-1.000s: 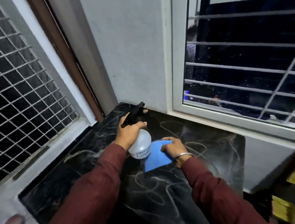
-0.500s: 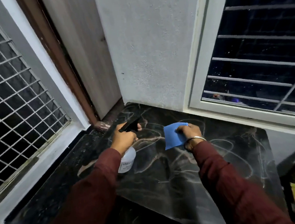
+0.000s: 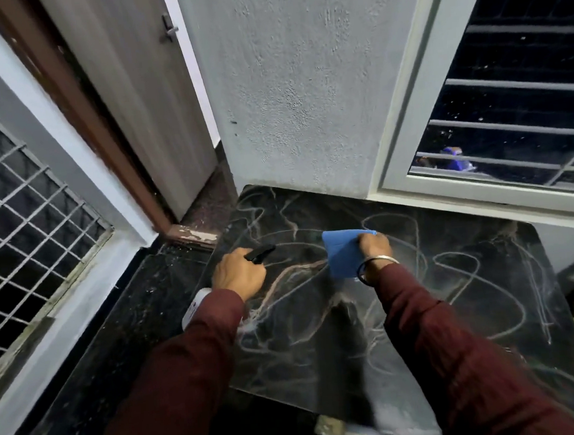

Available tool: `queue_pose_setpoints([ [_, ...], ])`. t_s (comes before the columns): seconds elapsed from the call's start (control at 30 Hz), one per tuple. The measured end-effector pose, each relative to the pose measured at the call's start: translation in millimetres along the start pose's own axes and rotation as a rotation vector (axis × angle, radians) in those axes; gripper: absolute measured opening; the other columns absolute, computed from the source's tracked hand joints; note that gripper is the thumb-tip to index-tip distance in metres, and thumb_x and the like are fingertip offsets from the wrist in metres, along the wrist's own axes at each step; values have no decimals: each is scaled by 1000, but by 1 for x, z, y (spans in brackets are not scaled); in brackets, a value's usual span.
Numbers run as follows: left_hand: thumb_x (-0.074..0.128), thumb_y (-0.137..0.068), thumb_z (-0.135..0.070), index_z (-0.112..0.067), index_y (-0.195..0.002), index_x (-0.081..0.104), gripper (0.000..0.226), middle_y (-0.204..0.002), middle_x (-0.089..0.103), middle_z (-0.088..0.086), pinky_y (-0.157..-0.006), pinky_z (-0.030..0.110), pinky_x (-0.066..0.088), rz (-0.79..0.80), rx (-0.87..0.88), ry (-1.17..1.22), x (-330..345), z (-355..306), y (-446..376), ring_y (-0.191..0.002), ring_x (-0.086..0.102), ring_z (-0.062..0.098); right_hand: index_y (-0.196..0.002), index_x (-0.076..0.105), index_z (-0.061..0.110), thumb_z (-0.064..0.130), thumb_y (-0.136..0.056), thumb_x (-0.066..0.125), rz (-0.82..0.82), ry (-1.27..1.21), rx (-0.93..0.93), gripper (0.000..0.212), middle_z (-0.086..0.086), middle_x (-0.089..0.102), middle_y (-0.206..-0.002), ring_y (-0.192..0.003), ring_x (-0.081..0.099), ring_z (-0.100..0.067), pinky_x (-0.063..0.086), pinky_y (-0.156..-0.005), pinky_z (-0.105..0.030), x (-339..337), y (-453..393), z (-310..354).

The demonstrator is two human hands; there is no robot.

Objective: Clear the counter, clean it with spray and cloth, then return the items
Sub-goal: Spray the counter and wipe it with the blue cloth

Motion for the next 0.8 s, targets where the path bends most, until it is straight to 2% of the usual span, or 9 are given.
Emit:
queue_pose_setpoints([
  [0.1,58,-89,-26,-15,-115,72,31,-118,70,18,-84,36,48,-7,-59,-22,-5,8,-27,-108,63,39,-124,55,-5,12,-91,50,-14,-18,15,38,-22,56,-128,-118,53,-37,41,-94,-35,22,-19,6],
  [0.2,58,-89,-24,-12,-117,69,32,-121,68,17,-91,38,49,-9,-77,-127,-12,8,-46,-113,62,39,-123,53,-5,12,-91,48,-33,-29,32,37,-23,56,-128,-117,52,-37,38,-85,-31,44,-30,7],
  [0.3,60,-89,-22,-16,-123,68,36,-124,68,15,-96,40,49,24,-95,-65,-9,14,-77,-115,61,38,-124,48,-6,13,-94,45,-82,-13,48,36,-25,54,-128,-118,50,-38,38,-91,-33,58,-36,10],
  [0.47,59,-88,-24,-13,-114,68,29,-120,68,16,-93,39,48,73,-35,-128,-7,16,-123,-111,62,38,-114,47,1,16,-91,45,-156,-95,77,27,-19,57,-111,-105,56,-37,45,-89,-40,81,-49,9],
  [0.53,59,-88,-23,-15,-115,68,30,-119,68,15,-91,39,49,104,5,-108,-7,19,-150,-110,63,39,-115,47,0,13,-92,44,-215,-112,82,27,-18,56,-109,-102,55,-33,44,-86,-37,86,-49,14],
  [0.6,60,-89,-21,-19,-110,70,24,-111,70,12,-85,37,49,139,30,-40,-5,24,-166,-103,64,38,-117,47,-5,9,-95,41,-281,-68,76,27,-23,56,-112,-104,54,-33,40,-83,-33,83,-44,18],
  [0.7,59,-87,-16,-20,-82,67,10,-88,69,9,-72,34,46,184,95,110,-3,31,-195,-88,64,36,-112,52,2,7,-95,40,-370,3,39,22,-20,55,-105,-101,53,-29,40,-74,-26,90,-32,21],
  [0.8,61,-90,-14,-15,-74,64,17,-74,62,8,-64,30,39,178,172,288,-10,23,-222,-77,60,32,-123,50,5,15,-97,44,-385,106,-120,29,-19,58,-119,-112,55,-33,41,-89,-33,111,-24,35],
])
Point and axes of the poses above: each hand's wrist, its own y-axis away from the middle knuckle, its own x-axis out of the palm, z = x × y, the point moved 10 cm from there along -y, towards the middle knuckle
